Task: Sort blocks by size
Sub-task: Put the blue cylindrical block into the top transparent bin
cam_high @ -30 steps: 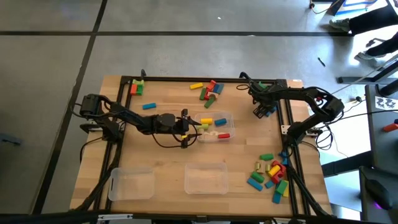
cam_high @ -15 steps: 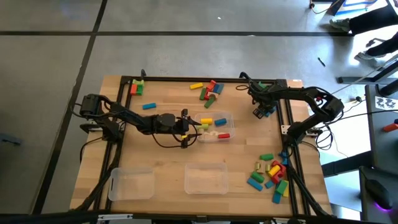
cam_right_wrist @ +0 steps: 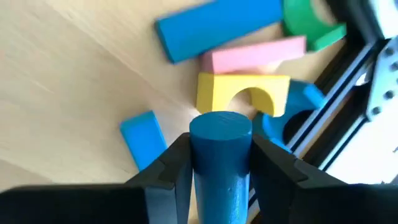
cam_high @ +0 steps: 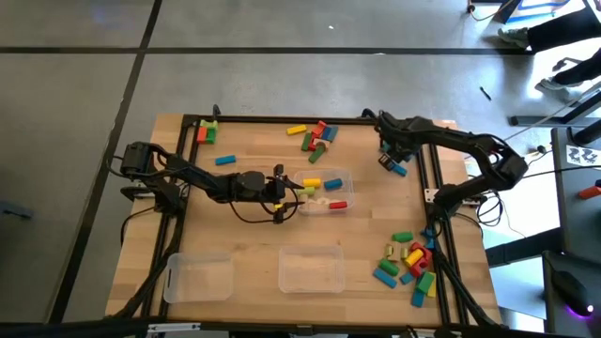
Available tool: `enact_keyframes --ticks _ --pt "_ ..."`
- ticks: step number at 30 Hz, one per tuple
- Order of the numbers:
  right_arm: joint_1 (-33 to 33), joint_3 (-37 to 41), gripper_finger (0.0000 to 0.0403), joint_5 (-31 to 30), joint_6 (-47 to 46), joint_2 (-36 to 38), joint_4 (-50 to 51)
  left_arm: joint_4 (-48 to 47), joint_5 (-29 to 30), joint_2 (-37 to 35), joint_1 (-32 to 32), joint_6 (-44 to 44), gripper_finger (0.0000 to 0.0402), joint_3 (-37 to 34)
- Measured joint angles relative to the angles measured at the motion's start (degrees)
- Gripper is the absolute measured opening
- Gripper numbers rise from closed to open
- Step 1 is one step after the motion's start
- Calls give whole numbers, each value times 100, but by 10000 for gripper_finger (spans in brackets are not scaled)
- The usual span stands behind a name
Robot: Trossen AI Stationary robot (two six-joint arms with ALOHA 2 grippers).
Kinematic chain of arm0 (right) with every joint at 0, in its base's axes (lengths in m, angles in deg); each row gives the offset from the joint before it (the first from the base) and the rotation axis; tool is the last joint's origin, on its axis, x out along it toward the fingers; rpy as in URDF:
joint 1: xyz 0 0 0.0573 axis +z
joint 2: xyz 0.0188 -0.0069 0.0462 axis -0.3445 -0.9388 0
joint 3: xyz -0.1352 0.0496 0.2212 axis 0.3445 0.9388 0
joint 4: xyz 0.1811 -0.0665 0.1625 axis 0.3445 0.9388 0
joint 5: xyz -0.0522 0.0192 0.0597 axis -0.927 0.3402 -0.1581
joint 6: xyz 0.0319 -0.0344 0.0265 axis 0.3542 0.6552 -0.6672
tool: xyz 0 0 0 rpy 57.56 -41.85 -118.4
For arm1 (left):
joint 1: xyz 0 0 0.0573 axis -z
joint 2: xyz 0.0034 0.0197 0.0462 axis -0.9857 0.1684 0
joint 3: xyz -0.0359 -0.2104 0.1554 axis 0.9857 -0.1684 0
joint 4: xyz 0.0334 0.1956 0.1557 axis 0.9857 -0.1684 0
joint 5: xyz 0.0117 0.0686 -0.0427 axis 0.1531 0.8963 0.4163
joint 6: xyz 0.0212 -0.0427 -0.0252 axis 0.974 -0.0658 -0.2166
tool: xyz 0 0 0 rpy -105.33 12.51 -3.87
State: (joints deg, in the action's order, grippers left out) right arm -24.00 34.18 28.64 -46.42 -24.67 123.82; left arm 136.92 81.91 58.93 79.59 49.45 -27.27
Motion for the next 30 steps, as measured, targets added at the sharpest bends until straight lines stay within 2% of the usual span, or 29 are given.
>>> enact_keyframes --ticks 12,22,30 --pt "1293 -680 132 260 -170 566 -235 0 0 0 0 9 214 0" --pt "2658 -728 133 1108 -89 647 -1835 0 0 0 0 3 214 0" --pt "3398 -728 132 1248 -119 599 -2635 0 0 0 0 -6 214 0"
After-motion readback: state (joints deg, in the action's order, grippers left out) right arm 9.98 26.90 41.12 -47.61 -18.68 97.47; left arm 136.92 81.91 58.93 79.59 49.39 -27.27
